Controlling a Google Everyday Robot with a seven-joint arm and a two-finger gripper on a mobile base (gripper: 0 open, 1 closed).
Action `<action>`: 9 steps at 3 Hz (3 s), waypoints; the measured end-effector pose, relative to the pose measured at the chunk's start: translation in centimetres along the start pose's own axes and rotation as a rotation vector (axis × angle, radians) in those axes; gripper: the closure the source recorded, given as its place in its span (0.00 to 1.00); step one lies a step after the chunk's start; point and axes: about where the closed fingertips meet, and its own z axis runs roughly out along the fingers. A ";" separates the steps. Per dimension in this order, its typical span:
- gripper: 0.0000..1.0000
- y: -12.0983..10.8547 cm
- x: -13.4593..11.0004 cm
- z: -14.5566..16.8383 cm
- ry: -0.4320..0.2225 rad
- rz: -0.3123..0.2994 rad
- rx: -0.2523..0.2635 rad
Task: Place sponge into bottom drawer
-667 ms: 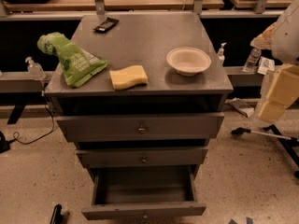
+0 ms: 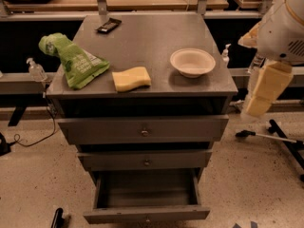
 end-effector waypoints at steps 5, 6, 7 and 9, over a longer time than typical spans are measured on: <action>0.00 -8.7 -23.3 20.9 -0.077 -0.331 -0.217; 0.22 -8.1 -23.6 24.6 -0.058 -0.312 -0.252; 0.45 -7.8 -23.5 26.2 -0.041 -0.302 -0.261; 0.98 -7.9 -23.6 25.9 -0.041 -0.301 -0.261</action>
Offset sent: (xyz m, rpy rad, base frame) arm 0.1740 0.1818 -0.0250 -0.0248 -0.0902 0.3459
